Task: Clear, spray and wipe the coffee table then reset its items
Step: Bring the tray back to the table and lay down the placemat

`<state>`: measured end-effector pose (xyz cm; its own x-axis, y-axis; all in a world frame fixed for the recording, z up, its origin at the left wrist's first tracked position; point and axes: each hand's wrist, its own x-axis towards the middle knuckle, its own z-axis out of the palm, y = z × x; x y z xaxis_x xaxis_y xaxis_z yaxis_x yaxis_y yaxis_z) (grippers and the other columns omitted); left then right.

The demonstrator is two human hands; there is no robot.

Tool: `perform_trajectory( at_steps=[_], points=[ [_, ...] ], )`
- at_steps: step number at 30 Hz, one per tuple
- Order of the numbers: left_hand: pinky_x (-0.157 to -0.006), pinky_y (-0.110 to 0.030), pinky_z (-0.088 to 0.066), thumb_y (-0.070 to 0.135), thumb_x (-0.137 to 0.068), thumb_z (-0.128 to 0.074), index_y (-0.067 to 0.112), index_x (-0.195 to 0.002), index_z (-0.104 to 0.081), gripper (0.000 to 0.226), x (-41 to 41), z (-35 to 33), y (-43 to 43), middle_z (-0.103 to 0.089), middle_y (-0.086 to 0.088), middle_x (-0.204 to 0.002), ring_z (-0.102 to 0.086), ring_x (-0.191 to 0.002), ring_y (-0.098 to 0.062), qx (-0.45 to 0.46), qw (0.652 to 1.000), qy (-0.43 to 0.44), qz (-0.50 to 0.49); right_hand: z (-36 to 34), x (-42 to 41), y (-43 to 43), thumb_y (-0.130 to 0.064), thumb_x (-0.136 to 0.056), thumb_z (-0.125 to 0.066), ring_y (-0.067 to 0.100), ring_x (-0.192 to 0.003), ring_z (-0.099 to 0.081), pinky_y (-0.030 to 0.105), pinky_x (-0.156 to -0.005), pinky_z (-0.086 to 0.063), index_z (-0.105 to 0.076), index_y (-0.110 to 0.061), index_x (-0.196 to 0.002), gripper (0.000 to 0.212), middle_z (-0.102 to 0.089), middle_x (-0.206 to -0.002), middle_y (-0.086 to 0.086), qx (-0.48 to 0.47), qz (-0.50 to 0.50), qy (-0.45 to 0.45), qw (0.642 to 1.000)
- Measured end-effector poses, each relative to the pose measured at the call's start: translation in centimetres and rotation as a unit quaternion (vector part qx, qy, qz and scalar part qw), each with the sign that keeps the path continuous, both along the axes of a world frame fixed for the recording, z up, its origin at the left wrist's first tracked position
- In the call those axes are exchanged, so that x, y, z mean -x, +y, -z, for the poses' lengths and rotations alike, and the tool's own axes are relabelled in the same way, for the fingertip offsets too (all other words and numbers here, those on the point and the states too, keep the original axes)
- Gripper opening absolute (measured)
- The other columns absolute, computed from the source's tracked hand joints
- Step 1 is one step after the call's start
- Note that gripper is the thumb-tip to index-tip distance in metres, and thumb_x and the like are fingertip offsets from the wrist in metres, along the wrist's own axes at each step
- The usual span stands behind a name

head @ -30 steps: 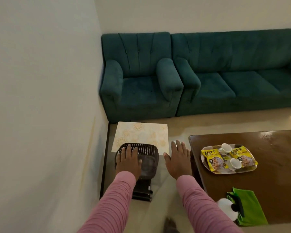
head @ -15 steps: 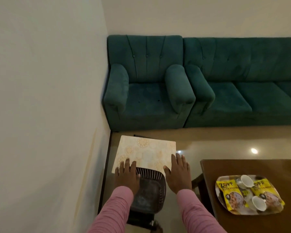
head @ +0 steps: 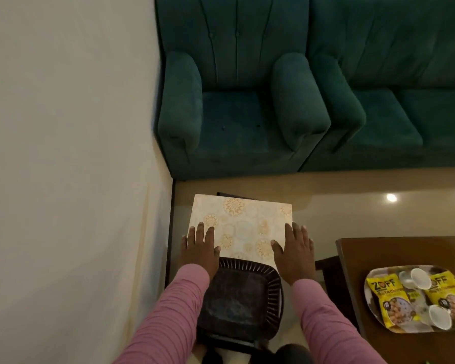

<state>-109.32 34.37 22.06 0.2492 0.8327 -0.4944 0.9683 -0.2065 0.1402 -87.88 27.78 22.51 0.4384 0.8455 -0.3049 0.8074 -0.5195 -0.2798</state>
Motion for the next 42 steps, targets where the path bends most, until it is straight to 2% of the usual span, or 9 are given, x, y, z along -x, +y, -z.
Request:
perform_trajectory(
  at_steps=[8, 12, 16, 21, 23, 25, 31, 35, 42],
  points=[
    [-0.123, -0.048, -0.009, 0.039, -0.103, -0.030, 0.021, -0.154, -0.009, 0.058, 2.1, 11.3, 5.6, -0.004, -0.009, -0.164, -0.004, -0.151, -0.033, 0.010, 0.999, 0.046, 0.016, 11.7, -2.8, 3.3, -0.041, -0.098, -0.044, 0.027, -0.148, -0.006, 0.046, -0.119, -0.011, -0.023, -0.012, -0.150, 0.063, -0.017, -0.160, 0.008, 0.075, 0.026, 0.014, 0.997],
    [-0.120, -0.048, -0.019, 0.035, -0.103, -0.034, 0.017, -0.152, -0.018, 0.055, 3.1, 18.6, 8.7, -0.019, -0.012, -0.160, -0.019, -0.148, -0.032, -0.009, 0.998, 0.054, -0.027, 20.0, -4.8, 5.0, -0.039, -0.097, -0.047, 0.030, -0.147, -0.012, 0.048, -0.118, -0.015, -0.024, -0.010, -0.150, 0.065, -0.019, -0.158, 0.012, 0.091, 0.068, 0.051, 0.992],
    [-0.111, -0.051, -0.034, 0.027, -0.101, -0.041, 0.011, -0.149, -0.029, 0.052, 3.6, 25.9, 10.0, -0.037, -0.015, -0.150, -0.039, -0.136, -0.035, 0.030, 0.989, -0.001, -0.142, 27.5, -7.0, 4.8, -0.036, -0.095, -0.052, 0.035, -0.144, -0.020, 0.051, -0.116, -0.020, -0.019, -0.009, -0.151, 0.070, -0.019, -0.158, 0.015, 0.108, 0.122, 0.089, 0.983],
    [-0.111, -0.045, -0.035, 0.024, -0.102, -0.037, 0.013, -0.149, -0.029, 0.048, 3.5, 29.7, 9.2, -0.041, -0.014, -0.149, -0.042, -0.134, -0.035, 0.107, 0.938, -0.061, -0.324, 31.2, -9.7, 3.8, -0.027, -0.094, -0.054, 0.035, -0.143, -0.024, 0.048, -0.115, -0.023, -0.010, -0.010, -0.153, 0.075, -0.022, -0.157, 0.013, 0.133, 0.206, 0.145, 0.959],
    [-0.107, -0.041, -0.037, 0.024, -0.103, -0.036, 0.014, -0.148, -0.032, 0.046, 3.6, 30.1, 8.9, -0.044, -0.012, -0.147, -0.045, -0.131, -0.033, 0.122, 0.920, -0.076, -0.363, 31.6, -10.3, 3.8, -0.024, -0.094, -0.055, 0.034, -0.137, -0.035, 0.047, -0.112, -0.030, -0.016, -0.013, -0.151, 0.070, -0.035, -0.152, 0.012, 0.135, 0.250, 0.193, 0.939],
    [-0.094, -0.035, -0.041, 0.022, -0.102, -0.038, 0.014, -0.139, -0.044, 0.038, 3.6, 30.2, 9.0, -0.052, -0.012, -0.138, -0.052, -0.117, -0.029, 0.111, 0.905, -0.098, -0.399, 31.8, -10.9, 4.0, -0.022, -0.092, -0.057, 0.035, -0.126, -0.048, 0.048, -0.105, -0.039, -0.030, -0.015, -0.144, 0.058, -0.050, -0.139, 0.011, 0.136, 0.269, 0.206, 0.931],
    [-0.083, -0.034, -0.048, 0.005, -0.094, -0.056, 0.006, -0.114, -0.067, 0.023, 3.9, 27.5, 9.6, -0.067, -0.013, -0.116, -0.061, -0.096, -0.027, -0.018, 0.867, -0.119, -0.484, 29.2, -12.7, 4.9, -0.007, -0.087, -0.056, 0.036, -0.104, -0.062, 0.047, -0.091, -0.050, -0.063, -0.009, -0.118, 0.032, -0.068, -0.111, 0.014, 0.109, 0.260, 0.106, 0.953],
    [-0.089, -0.044, -0.054, 0.002, -0.090, -0.061, 0.009, -0.104, -0.070, 0.018, 3.5, 23.6, 9.3, -0.067, -0.006, -0.097, -0.064, -0.094, -0.029, -0.055, 0.844, -0.161, -0.509, 25.2, -13.4, 6.2, -0.009, -0.087, -0.062, 0.034, -0.098, -0.064, 0.040, -0.083, -0.049, -0.065, -0.012, -0.115, 0.028, -0.070, -0.106, 0.010, 0.060, 0.270, 0.095, 0.956],
    [-0.089, -0.050, -0.055, 0.004, -0.088, -0.064, 0.017, -0.097, -0.071, 0.017, 3.7, 14.0, 8.4, -0.070, -0.005, -0.091, -0.067, -0.092, -0.031, -0.105, 0.807, -0.237, -0.530, 14.2, -15.2, 8.1, -0.006, -0.093, -0.055, 0.033, -0.097, -0.062, 0.043, -0.084, -0.050, -0.061, -0.007, -0.124, 0.032, -0.068, -0.113, 0.015, -0.050, 0.250, 0.113, 0.960]
  ],
)
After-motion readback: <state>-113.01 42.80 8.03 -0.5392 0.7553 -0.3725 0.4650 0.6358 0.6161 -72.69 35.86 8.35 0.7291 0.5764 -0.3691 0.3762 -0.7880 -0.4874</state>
